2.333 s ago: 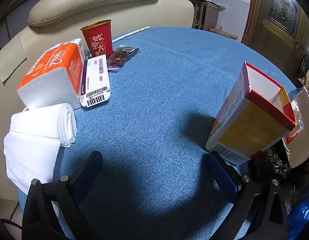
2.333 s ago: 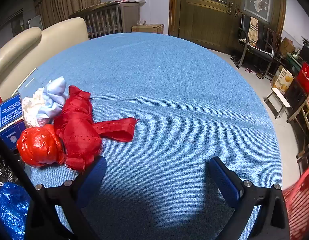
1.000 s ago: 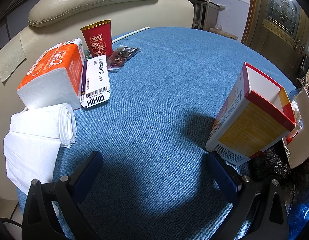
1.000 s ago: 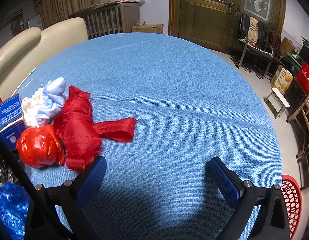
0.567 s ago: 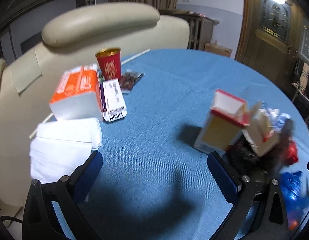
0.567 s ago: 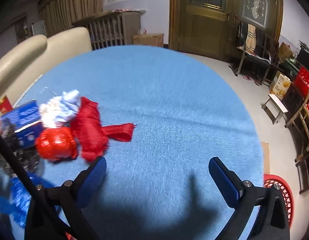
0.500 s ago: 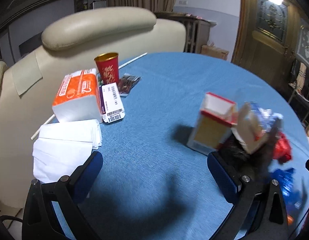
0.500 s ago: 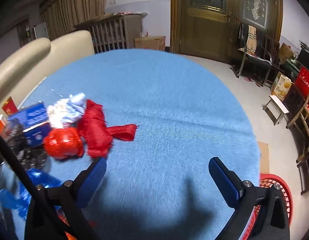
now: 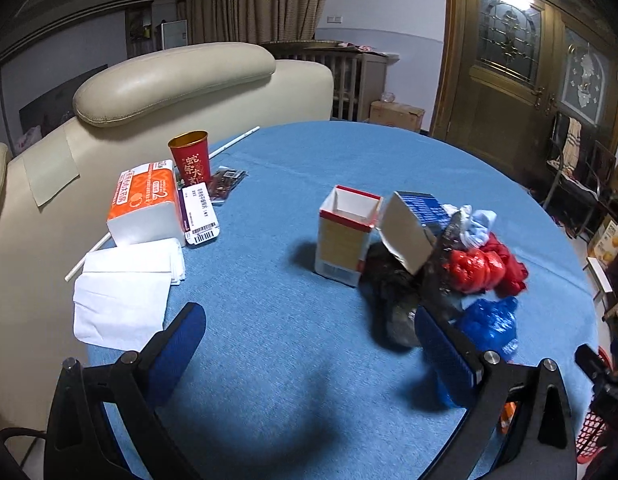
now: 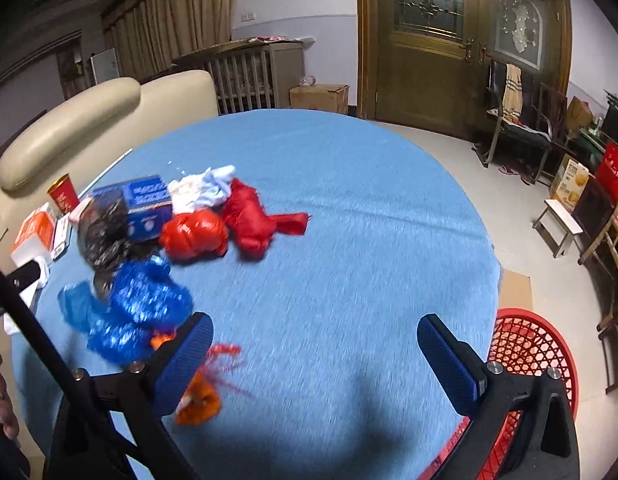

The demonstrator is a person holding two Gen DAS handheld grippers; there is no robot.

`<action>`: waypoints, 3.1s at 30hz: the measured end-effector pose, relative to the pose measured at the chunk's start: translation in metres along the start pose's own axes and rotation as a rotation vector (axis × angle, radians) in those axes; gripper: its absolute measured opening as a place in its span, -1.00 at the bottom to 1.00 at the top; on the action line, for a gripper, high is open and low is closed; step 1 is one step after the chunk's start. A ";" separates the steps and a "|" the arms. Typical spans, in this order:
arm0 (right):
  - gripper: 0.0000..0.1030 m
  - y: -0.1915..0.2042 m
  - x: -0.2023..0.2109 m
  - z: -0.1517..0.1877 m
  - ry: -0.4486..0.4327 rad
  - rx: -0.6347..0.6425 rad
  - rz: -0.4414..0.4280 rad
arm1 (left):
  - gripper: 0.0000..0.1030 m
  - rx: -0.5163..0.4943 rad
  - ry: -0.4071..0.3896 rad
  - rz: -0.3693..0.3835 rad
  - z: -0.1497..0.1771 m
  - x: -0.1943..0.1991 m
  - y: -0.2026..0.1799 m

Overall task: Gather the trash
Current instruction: 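Move the right tool to the orange bag while the left tool reaches the blue plastic bag, then close the right tool on the orange bag while the left tool grasps the blue bag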

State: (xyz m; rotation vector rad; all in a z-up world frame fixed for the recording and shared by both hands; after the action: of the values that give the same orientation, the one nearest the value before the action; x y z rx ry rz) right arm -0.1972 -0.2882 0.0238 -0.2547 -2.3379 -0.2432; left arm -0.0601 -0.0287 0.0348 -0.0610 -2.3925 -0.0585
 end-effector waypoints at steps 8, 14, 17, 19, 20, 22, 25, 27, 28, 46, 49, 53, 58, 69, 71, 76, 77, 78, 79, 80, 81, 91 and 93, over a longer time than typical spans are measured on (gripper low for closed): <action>1.00 0.013 0.016 0.013 -0.020 0.015 -0.016 | 1.00 -0.007 -0.015 0.018 0.005 0.013 -0.007; 1.00 0.023 0.020 0.022 -0.026 0.047 -0.015 | 1.00 -0.020 -0.014 0.019 0.008 0.015 -0.009; 1.00 0.027 0.019 0.026 -0.019 0.058 -0.022 | 1.00 -0.023 -0.012 0.017 0.009 0.015 -0.008; 1.00 0.030 0.019 0.027 -0.019 0.066 -0.023 | 1.00 -0.024 -0.010 0.020 0.010 0.014 -0.008; 1.00 0.030 0.019 0.028 -0.019 0.069 -0.023 | 1.00 -0.024 -0.008 0.019 0.010 0.014 -0.007; 1.00 0.032 0.019 0.028 -0.020 0.075 -0.026 | 1.00 -0.023 -0.010 0.020 0.011 0.014 -0.007; 1.00 0.034 0.021 0.028 -0.027 0.083 -0.025 | 1.00 -0.026 -0.012 0.024 0.011 0.015 -0.008; 1.00 0.034 0.022 0.028 -0.031 0.087 -0.024 | 1.00 -0.032 -0.017 0.021 0.011 0.016 -0.009; 1.00 0.034 0.023 0.028 -0.033 0.088 -0.022 | 1.00 -0.034 -0.018 0.021 0.011 0.017 -0.009; 1.00 0.089 -0.012 0.034 0.068 0.202 -0.195 | 1.00 0.061 -0.011 -0.020 0.027 0.014 0.044; 1.00 0.088 -0.022 0.039 0.091 0.210 -0.179 | 1.00 0.071 -0.002 -0.012 0.030 0.010 0.045; 0.95 0.081 -0.032 0.041 0.105 0.181 -0.175 | 1.00 0.045 0.015 0.013 0.034 0.004 0.033; 0.22 0.077 -0.048 0.045 0.176 0.149 -0.200 | 1.00 0.011 0.028 0.050 0.036 0.001 0.014; -0.30 0.054 -0.036 0.050 0.163 0.085 -0.221 | 1.00 -0.133 -0.011 0.195 0.025 0.022 -0.063; -0.30 0.046 -0.031 0.051 0.154 0.067 -0.211 | 1.00 -0.162 -0.008 0.220 0.026 0.023 -0.082; -0.29 0.028 -0.019 0.052 0.130 0.059 -0.193 | 1.00 -0.223 0.033 0.284 0.034 0.017 -0.126; -0.29 0.023 -0.015 0.052 0.120 0.062 -0.181 | 1.00 -0.226 0.045 0.287 0.035 0.014 -0.131; -0.29 0.018 -0.014 0.051 0.115 0.058 -0.176 | 1.00 -0.228 0.055 0.291 0.037 0.012 -0.136; -0.29 0.014 -0.011 0.052 0.111 0.051 -0.176 | 1.00 -0.228 0.068 0.294 0.038 0.009 -0.139; -0.30 0.009 -0.009 0.052 0.108 0.047 -0.174 | 1.00 -0.225 0.085 0.298 0.039 0.005 -0.143; -0.31 0.006 -0.007 0.053 0.103 0.046 -0.169 | 1.00 -0.222 0.094 0.303 0.039 0.001 -0.145; -0.37 -0.022 0.001 0.055 0.090 -0.014 -0.175 | -0.01 -0.262 0.167 0.330 0.048 -0.023 -0.159; -0.40 -0.025 0.006 0.055 0.082 -0.017 -0.175 | -0.05 -0.264 0.153 0.342 0.046 -0.019 -0.158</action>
State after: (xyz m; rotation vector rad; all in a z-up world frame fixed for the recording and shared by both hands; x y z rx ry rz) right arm -0.2447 -0.2979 -0.0131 -0.0472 -2.2790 -0.3530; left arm -0.0874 -0.1842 -0.0160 -0.5668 -2.1776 -0.2097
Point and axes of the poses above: each gripper's, at about its wrist camera, not at the fingertips, and x roughly against the way its jaws point, y to its left, z to its underside, the point moved 8 cm from there along -x, roughly the way its jaws point, and after that the axes turned 5 degrees about -z, right-handed, at the moved point
